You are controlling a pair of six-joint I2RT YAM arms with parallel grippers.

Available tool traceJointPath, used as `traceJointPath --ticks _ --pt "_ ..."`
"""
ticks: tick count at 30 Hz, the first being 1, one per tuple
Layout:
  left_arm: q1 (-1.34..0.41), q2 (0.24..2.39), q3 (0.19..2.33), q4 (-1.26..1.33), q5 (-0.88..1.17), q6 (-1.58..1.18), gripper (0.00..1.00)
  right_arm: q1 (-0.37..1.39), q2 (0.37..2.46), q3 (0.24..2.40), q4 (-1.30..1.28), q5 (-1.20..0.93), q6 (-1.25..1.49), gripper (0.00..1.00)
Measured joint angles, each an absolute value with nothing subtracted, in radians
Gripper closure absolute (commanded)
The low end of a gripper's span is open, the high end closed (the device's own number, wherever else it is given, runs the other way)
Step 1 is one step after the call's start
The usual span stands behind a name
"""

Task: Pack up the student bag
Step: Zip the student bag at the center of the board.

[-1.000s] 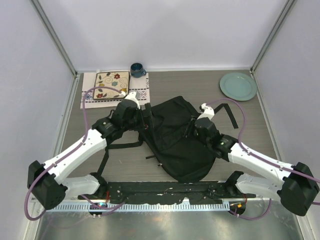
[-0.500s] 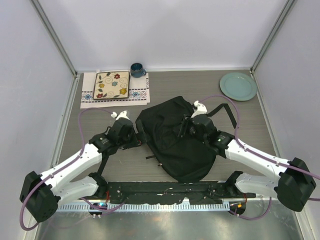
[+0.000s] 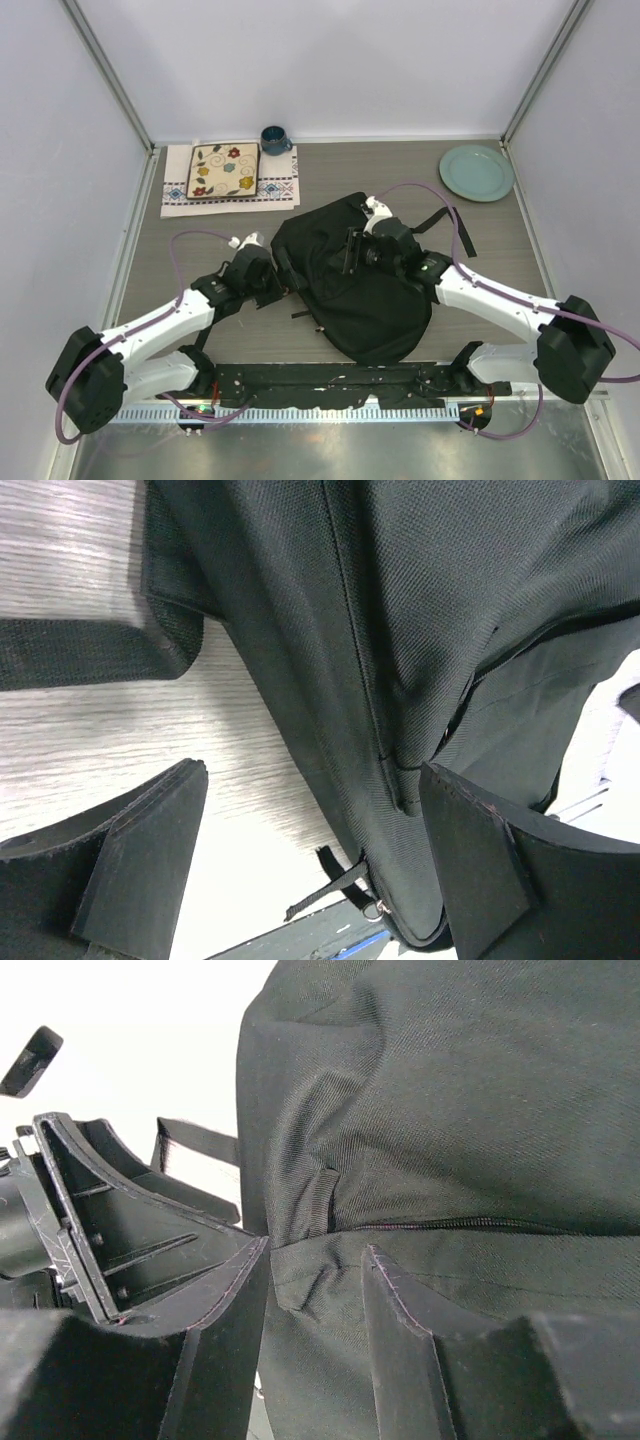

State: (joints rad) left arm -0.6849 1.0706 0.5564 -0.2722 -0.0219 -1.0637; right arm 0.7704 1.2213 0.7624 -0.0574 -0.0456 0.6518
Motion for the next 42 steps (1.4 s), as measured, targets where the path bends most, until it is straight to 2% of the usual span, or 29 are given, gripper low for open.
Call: traceJointPath --ticks 5,12,14,16,17,19,20,24,31,37,42 --pt "-0.685 1.112 0.55 -0.196 -0.013 -1.095 0.12 0.77 1.296 0.779 -0.049 -0.097 0.651 0.53" --pt "-0.685 1.15 0.535 -0.103 0.011 -1.122 0.21 0.77 1.385 0.812 -0.038 -0.147 0.648 0.53" --pt "-0.685 1.161 0.532 -0.087 0.017 -1.126 0.31 0.771 1.407 0.823 -0.026 -0.158 0.646 0.53" --pt "-0.685 1.181 0.531 -0.066 0.025 -1.132 0.34 0.772 1.425 0.832 -0.016 -0.164 0.644 0.53" --pt "-0.685 1.192 0.53 -0.053 0.03 -1.132 0.4 0.772 1.434 0.835 -0.014 -0.167 0.643 0.53" --pt "-0.685 1.211 0.529 -0.031 0.038 -1.141 0.43 0.775 1.45 0.845 -0.015 -0.168 0.638 0.53" --pt "-0.685 1.219 0.528 -0.02 0.041 -1.143 0.5 0.777 1.459 0.85 -0.015 -0.167 0.635 0.54" --pt "-0.685 1.232 0.526 0.011 0.054 -1.145 0.62 0.785 1.496 0.873 -0.025 -0.163 0.624 0.55" --pt "-0.685 1.241 0.526 0.04 0.064 -1.145 0.74 0.804 1.542 0.895 -0.039 -0.144 0.603 0.57" --pt "-0.684 1.254 0.525 0.06 0.075 -1.144 0.83 0.817 1.571 0.913 -0.037 -0.122 0.603 0.63" --pt "-0.682 1.262 0.524 0.073 0.083 -1.142 0.9 0.834 1.599 0.932 -0.048 -0.075 0.604 0.79"
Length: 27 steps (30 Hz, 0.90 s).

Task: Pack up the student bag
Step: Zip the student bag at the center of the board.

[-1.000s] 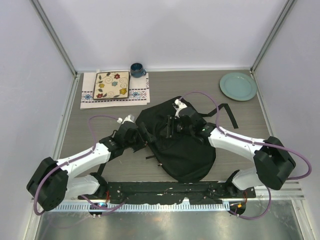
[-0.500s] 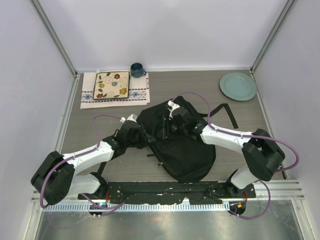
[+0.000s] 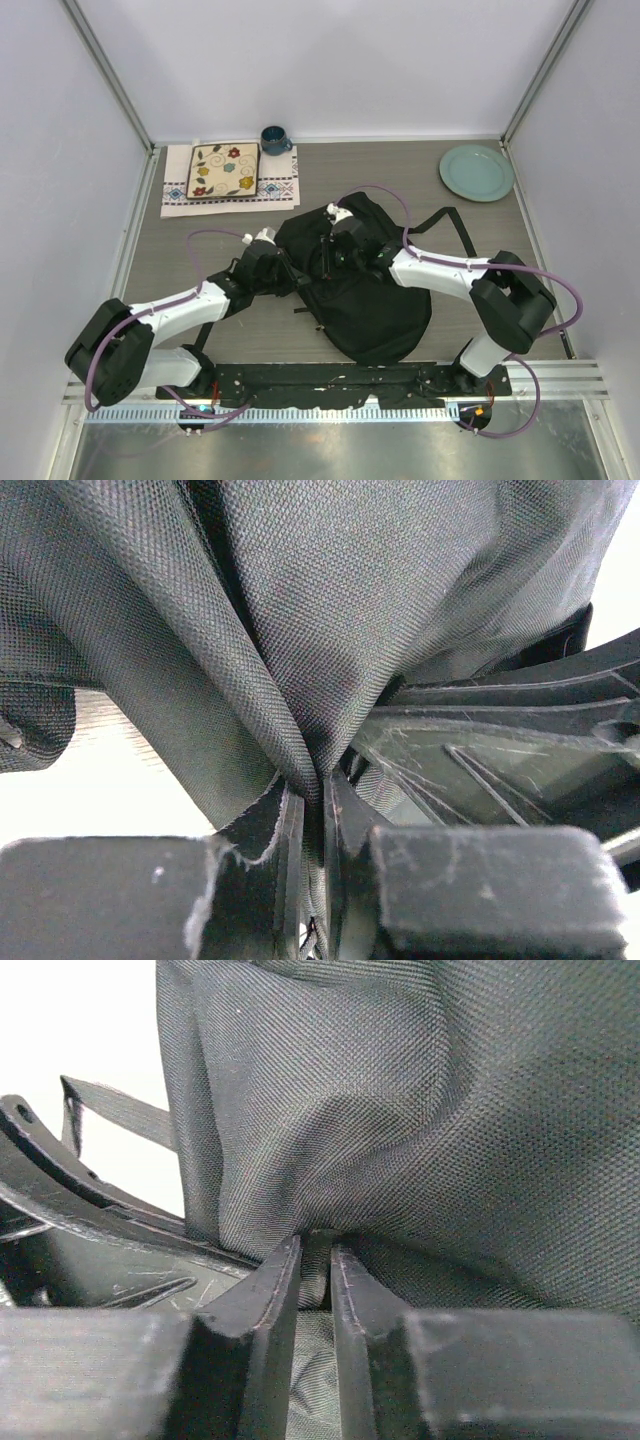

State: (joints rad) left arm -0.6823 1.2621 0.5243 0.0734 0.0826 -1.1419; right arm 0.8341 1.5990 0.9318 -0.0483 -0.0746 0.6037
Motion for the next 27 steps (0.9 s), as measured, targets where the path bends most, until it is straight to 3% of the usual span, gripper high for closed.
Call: traceJointPath --ticks 6,9,27 --pt "-0.68 1.264 0.522 0.08 0.086 -1.14 0.95 0.839 1.611 0.936 -0.054 -0.053 0.61 0.99" --pt "-0.68 1.264 0.519 0.086 0.088 -1.14 1.0 0.839 1.611 0.935 -0.054 -0.042 0.613 0.99" --pt "-0.679 1.235 0.517 0.079 0.075 -1.11 1.0 0.856 1.391 0.786 -0.033 0.229 0.657 0.99"
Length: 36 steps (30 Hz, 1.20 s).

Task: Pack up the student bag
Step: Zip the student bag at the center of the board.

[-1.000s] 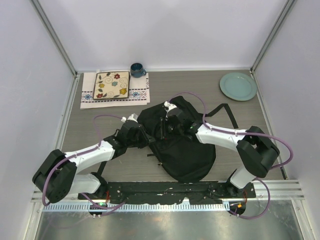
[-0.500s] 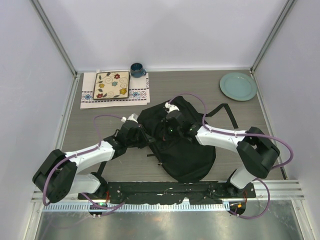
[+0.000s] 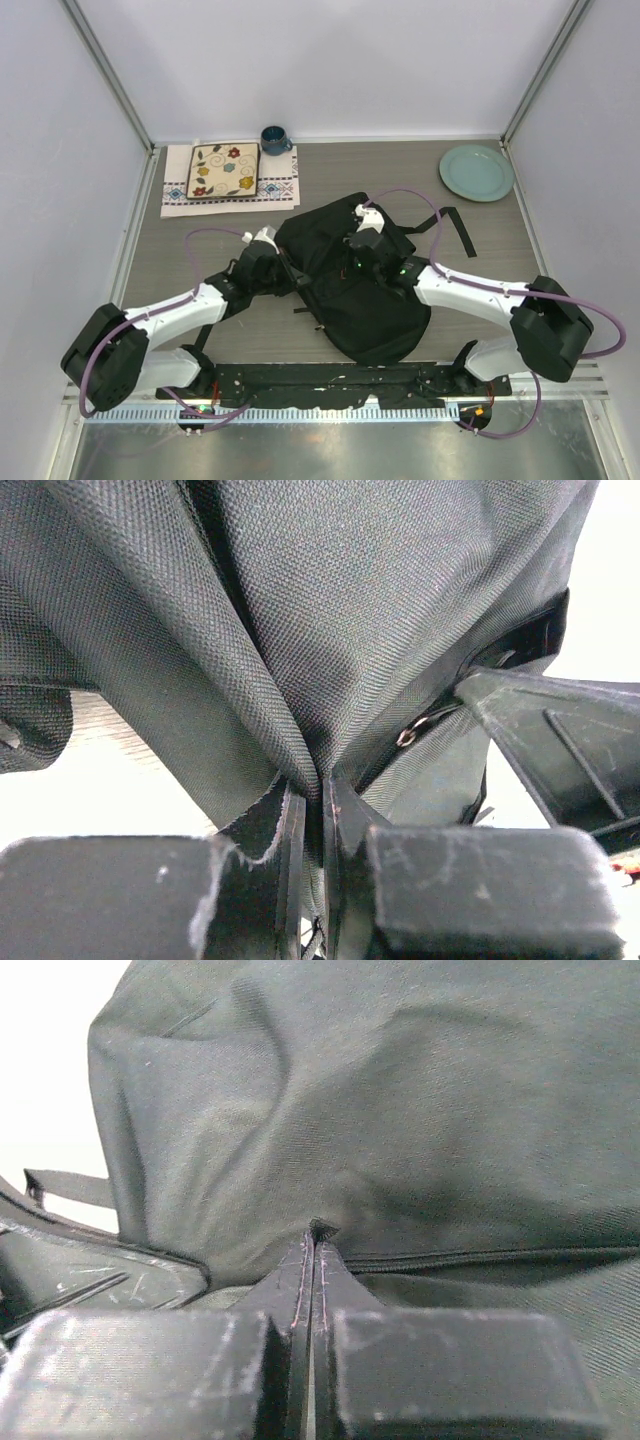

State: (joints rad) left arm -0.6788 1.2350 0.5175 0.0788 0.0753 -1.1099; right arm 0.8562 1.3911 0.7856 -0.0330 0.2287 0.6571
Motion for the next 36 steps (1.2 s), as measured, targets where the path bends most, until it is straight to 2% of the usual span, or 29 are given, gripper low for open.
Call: traceJointPath --ticks 11,25,36 --pt "-0.617 1.152 0.517 -0.046 0.075 -1.028 1.0 0.818 1.339 0.752 -0.031 0.342 0.688 0.99" --pt "-0.481 1.121 0.545 -0.164 0.143 -0.908 1.0 0.641 1.251 0.696 -0.036 0.318 0.695 1.0" --pt "-0.456 1.21 0.63 -0.182 0.218 -0.823 1.0 0.565 1.172 0.617 -0.031 0.244 0.703 0.99"
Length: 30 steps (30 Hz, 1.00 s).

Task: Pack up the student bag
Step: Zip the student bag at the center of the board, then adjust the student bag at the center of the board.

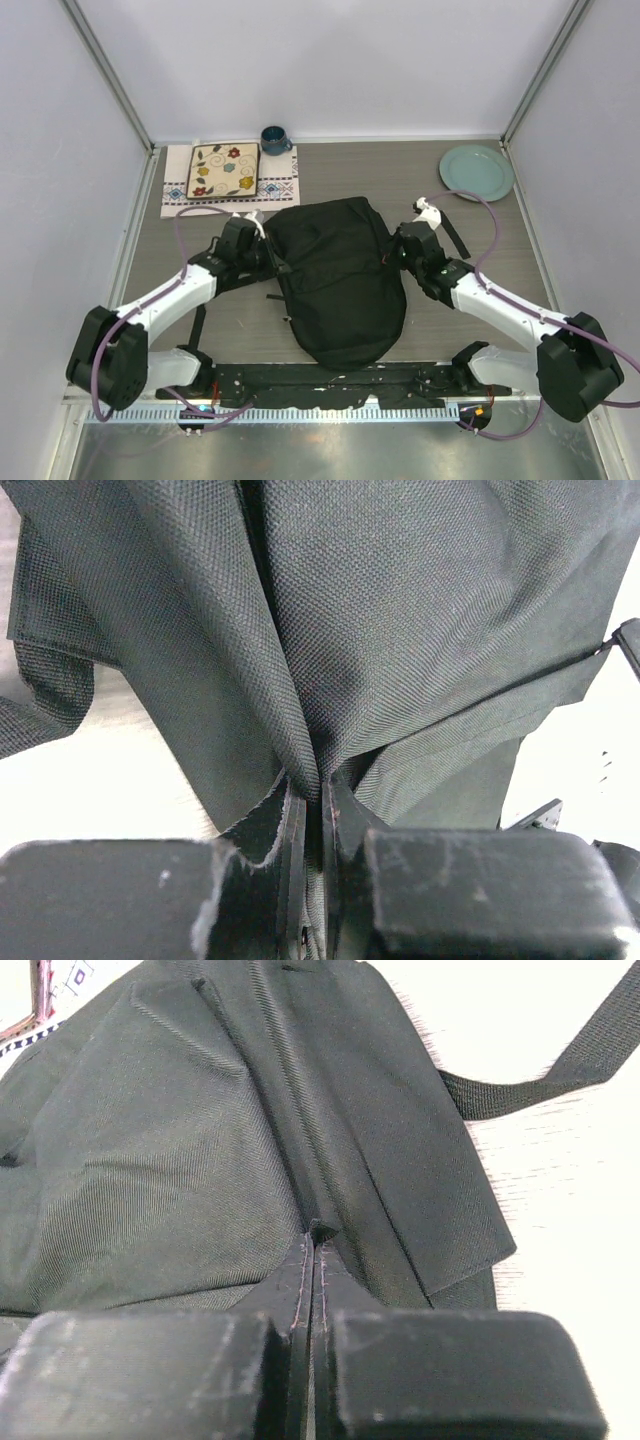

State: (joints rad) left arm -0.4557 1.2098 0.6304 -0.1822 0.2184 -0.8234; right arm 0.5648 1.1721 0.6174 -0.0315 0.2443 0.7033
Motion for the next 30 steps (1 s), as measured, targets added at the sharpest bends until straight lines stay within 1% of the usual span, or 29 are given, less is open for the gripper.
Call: traceJointPath --ticks 2,6,7,10,11,12,13,14,15,16,17,19,20,22,24,25,26,27,30 --pt "-0.454 1.263 0.691 -0.209 0.233 -0.805 1.0 0.558 1.15 0.606 -0.038 0.253 0.706 0.99" --pt "-0.449 1.407 0.892 -0.284 0.255 -0.756 1.0 0.536 1.135 0.605 -0.047 0.276 0.705 0.99" --pt "-0.448 1.453 0.964 -0.308 0.256 -0.743 1.0 0.525 1.139 0.608 -0.052 0.276 0.705 1.0" --pt "-0.442 1.533 1.092 -0.341 0.258 -0.715 1.0 0.493 1.174 0.638 -0.068 0.262 0.7 0.99" --pt "-0.44 1.555 1.126 -0.351 0.261 -0.706 0.88 0.483 1.193 0.656 -0.07 0.253 0.697 0.99" --pt "-0.439 1.569 1.145 -0.356 0.262 -0.7 0.82 0.475 1.208 0.673 -0.073 0.247 0.692 0.98" --pt "-0.437 1.574 1.148 -0.356 0.261 -0.698 0.7 0.467 1.225 0.691 -0.075 0.238 0.687 0.95" --pt "-0.436 1.574 1.144 -0.362 0.26 -0.7 0.42 0.462 1.238 0.706 -0.073 0.229 0.682 0.83" --pt "-0.435 1.571 1.136 -0.363 0.257 -0.696 0.34 0.457 1.249 0.718 -0.073 0.218 0.677 0.78" --pt "-0.432 1.562 1.115 -0.353 0.255 -0.698 0.29 0.452 1.259 0.729 -0.073 0.204 0.671 0.71" --pt "-0.43 1.547 1.086 -0.347 0.252 -0.706 0.2 0.447 1.269 0.739 -0.073 0.187 0.662 0.58" --pt "-0.427 1.51 1.027 -0.348 0.24 -0.714 0.12 0.435 1.287 0.757 -0.077 0.157 0.646 0.49" --pt "-0.425 1.488 0.998 -0.352 0.231 -0.719 0.01 0.427 1.29 0.763 -0.082 0.146 0.636 0.42" --pt "-0.425 1.427 0.951 -0.374 0.193 -0.72 0.0 0.408 1.288 0.767 -0.093 0.134 0.624 0.37" --pt "-0.425 1.355 0.928 -0.405 0.148 -0.722 0.0 0.388 1.28 0.77 -0.109 0.131 0.61 0.27" --pt "-0.425 1.316 0.925 -0.422 0.115 -0.722 0.0 0.376 1.27 0.77 -0.122 0.131 0.603 0.18" --pt "-0.425 1.278 0.925 -0.437 0.081 -0.721 0.01 0.365 1.255 0.77 -0.139 0.138 0.597 0.14" --pt "-0.424 1.239 0.925 -0.445 0.046 -0.72 0.0 0.357 1.236 0.77 -0.157 0.149 0.594 0.11" --pt "-0.422 1.142 0.924 -0.476 -0.052 -0.715 0.0 0.337 1.171 0.77 -0.204 0.212 0.583 0.1"
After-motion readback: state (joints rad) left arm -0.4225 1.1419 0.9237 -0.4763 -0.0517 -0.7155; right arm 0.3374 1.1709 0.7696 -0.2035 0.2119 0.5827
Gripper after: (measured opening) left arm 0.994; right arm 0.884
